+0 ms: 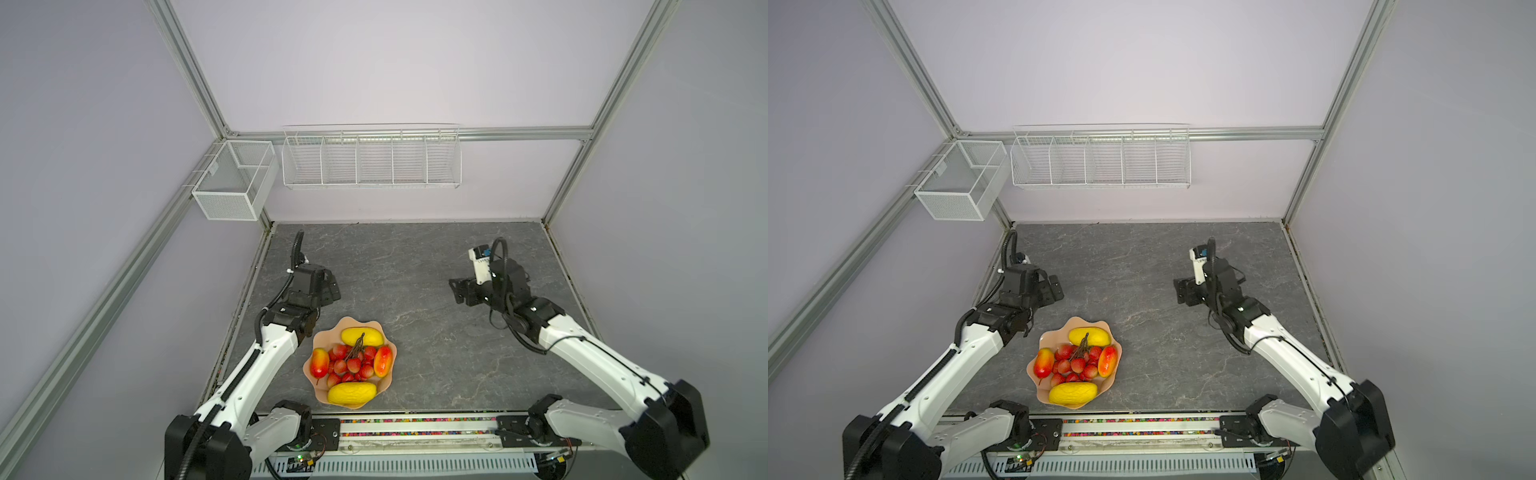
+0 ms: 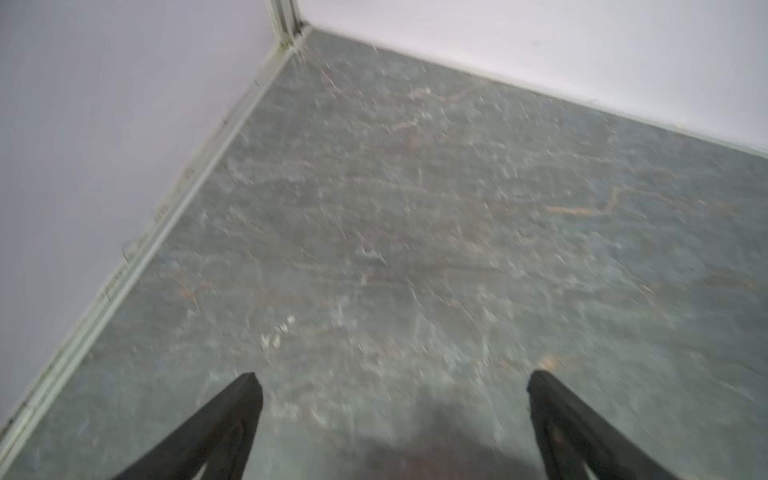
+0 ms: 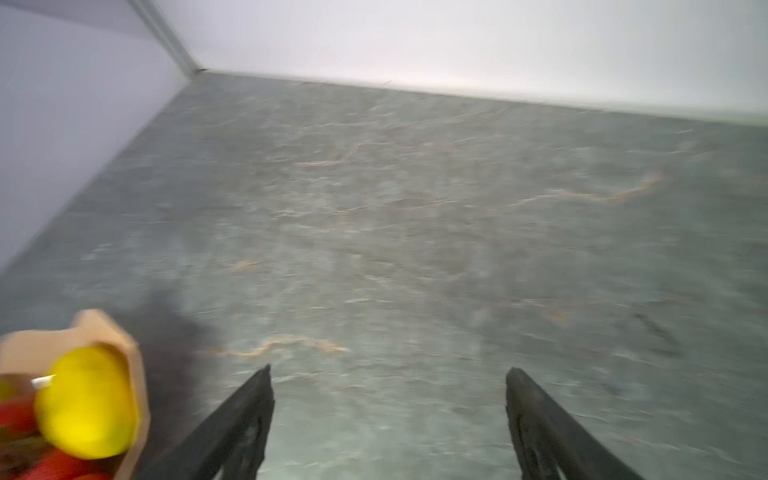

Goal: Place and organize the fake fruits in the fruit bowl

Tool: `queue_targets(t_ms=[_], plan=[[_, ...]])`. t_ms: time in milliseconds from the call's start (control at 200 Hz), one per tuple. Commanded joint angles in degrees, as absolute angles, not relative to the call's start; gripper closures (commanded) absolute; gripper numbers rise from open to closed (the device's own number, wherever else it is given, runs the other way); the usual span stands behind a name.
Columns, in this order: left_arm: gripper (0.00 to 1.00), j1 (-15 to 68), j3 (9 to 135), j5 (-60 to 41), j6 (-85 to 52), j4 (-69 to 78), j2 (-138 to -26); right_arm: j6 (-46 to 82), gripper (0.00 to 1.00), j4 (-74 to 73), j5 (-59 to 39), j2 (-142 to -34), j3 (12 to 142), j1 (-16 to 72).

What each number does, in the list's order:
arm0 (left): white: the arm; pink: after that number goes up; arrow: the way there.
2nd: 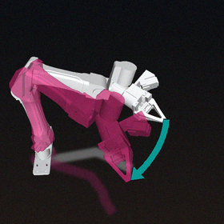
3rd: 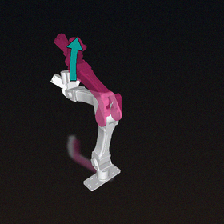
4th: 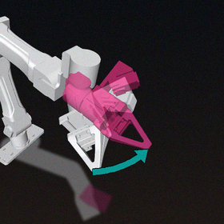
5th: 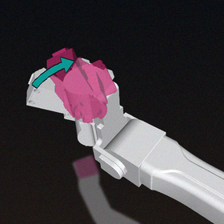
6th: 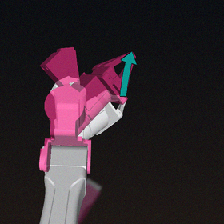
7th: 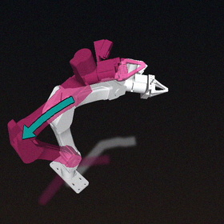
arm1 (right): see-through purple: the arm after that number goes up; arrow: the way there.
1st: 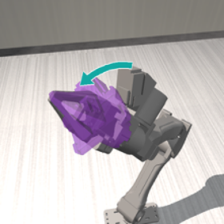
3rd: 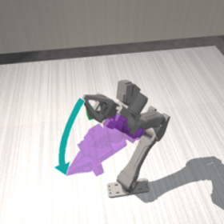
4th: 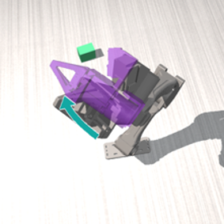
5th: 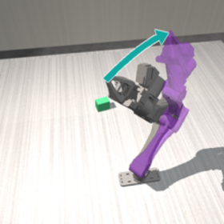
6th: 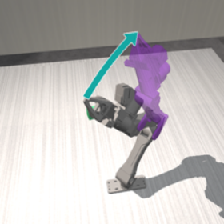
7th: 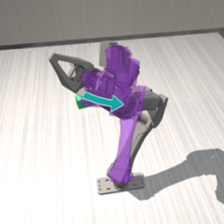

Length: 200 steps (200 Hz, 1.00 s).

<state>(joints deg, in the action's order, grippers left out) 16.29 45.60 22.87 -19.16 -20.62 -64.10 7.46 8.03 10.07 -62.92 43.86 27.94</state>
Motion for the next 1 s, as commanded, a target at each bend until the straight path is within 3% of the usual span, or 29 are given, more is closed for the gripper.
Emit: queue_targets(t_ms=[0,95,195,325,435,740,815,870,935,995], plan=[[0.01,14.39,39.27,30.66,-8.73,2.60,-67.37,-12.72,0.12,-3.61,32.91,-56.78,32.76,25.08],[0.01,12.58,32.29,31.33,-5.27,17.93,-72.10,-12.13,0.12,-8.92,34.73,-54.26,27.14,17.95],[0.01,10.99,28.26,28.99,-2.68,30.52,-77.05,-6.88,0.12,-21.75,26.19,-52.83,18.38,9.15],[0.01,10.40,27.89,26.66,-0.98,34.75,-81.75,-2.00,0.12,-33.95,12.22,-57.01,13.73,1.04],[0.01,9.87,28.30,25.37,0.23,34.45,-81.89,-2.86,0.12,-39.95,5.50,-64.36,15.07,0.66],[0.01,5.98,20.65,17.01,1.10,56.11,-89.04,-2.99,0.12,-58.67,4.11,-89.34,18.88,0.61],[0.01,5.98,20.74,17.01,0.77,55.14,-88.88,-2.32,0.12,-46.00,3.15,-86.65,22.92,-0.05],[0.01,5.66,21.83,17.57,0.14,53.32,-88.86,-2.22,0.12,-53.28,2.50,-88.93,21.29,-0.39],[0.01,5.10,22.14,16.71,-0.12,52.73,-88.95,-2.20,0.12,-47.43,2.35,-86.88,22.56,-0.37],[0.01,4.92,22.37,16.63,-0.28,52.14,-88.89,-2.17,0.12,-51.04,2.43,-88.08,21.73,-0.41]])
